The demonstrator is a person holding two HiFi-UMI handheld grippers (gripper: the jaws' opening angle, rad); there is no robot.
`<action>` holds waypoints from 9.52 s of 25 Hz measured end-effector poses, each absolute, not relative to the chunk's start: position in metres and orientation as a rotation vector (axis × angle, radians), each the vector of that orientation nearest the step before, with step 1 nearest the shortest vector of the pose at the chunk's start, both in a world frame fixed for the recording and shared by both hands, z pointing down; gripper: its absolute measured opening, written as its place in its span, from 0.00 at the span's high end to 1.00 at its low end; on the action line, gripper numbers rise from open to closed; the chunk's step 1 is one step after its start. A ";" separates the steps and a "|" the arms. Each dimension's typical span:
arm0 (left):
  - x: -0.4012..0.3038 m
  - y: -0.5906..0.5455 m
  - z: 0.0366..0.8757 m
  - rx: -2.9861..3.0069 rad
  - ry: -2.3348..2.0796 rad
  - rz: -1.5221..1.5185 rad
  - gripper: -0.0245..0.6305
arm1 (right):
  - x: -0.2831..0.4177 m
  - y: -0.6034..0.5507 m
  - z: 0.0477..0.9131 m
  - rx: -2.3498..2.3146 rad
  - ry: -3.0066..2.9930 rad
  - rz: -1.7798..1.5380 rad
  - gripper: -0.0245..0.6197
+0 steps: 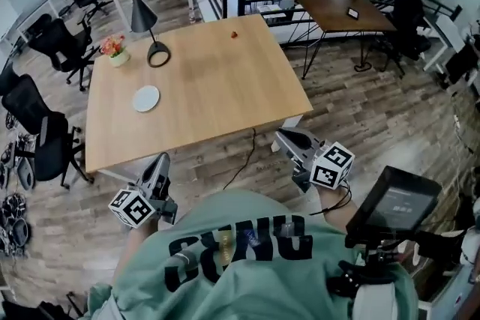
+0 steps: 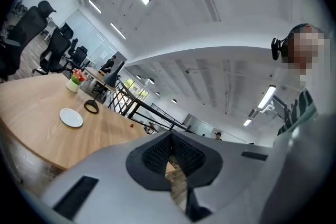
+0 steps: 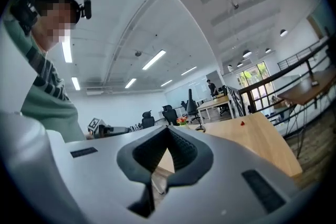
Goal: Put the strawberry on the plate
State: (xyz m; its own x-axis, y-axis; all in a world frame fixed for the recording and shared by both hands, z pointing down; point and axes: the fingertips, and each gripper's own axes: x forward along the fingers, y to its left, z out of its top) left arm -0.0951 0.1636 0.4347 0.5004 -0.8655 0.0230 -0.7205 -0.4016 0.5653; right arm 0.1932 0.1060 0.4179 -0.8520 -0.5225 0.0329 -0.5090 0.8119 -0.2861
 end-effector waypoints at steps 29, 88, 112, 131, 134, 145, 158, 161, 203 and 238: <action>-0.237 0.052 0.429 2.128 -1.632 -0.354 0.96 | 0.013 -0.093 0.418 -0.404 3.039 -0.473 0.95; -0.119 -0.347 0.488 2.405 -1.224 0.084 0.96 | 0.099 -0.413 0.504 -0.885 3.070 -0.459 0.95; -0.064 -0.527 0.653 2.305 -1.085 0.278 0.96 | 0.084 -0.640 0.714 -1.222 3.427 -0.345 0.66; -0.069 -0.521 0.692 2.257 -1.062 0.266 0.96 | 0.074 -0.677 0.790 -1.457 3.537 -0.347 0.73; -0.074 -0.516 0.690 2.257 -1.069 0.259 0.96 | 0.071 -0.671 0.779 -1.454 3.505 -0.347 0.73; -0.090 -0.500 0.635 2.294 -1.137 0.201 0.96 | 0.047 -0.634 0.701 -1.338 3.498 -0.281 0.73; -0.137 -0.440 0.565 2.313 -1.281 0.147 0.96 | -0.017 -0.560 0.608 -1.100 3.542 -0.181 0.73; -0.156 -0.426 0.560 2.289 -1.332 0.148 0.96 | -0.037 -0.545 0.594 -1.049 3.546 -0.156 0.73; -0.424 -0.208 0.592 1.896 -1.791 0.028 0.96 | -0.352 -0.313 0.612 -0.014 3.733 -0.005 0.73; -0.466 -0.151 0.656 1.779 -1.770 -0.007 0.96 | -0.389 -0.233 0.766 0.365 3.970 0.096 0.73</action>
State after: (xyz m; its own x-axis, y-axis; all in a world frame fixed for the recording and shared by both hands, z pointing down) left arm -0.4659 -0.1508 0.6564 0.1014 -0.9050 0.4132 -0.9015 0.0920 0.4229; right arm -0.3886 -0.2328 0.7661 -0.6490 0.1333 0.7490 0.1695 0.9851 -0.0285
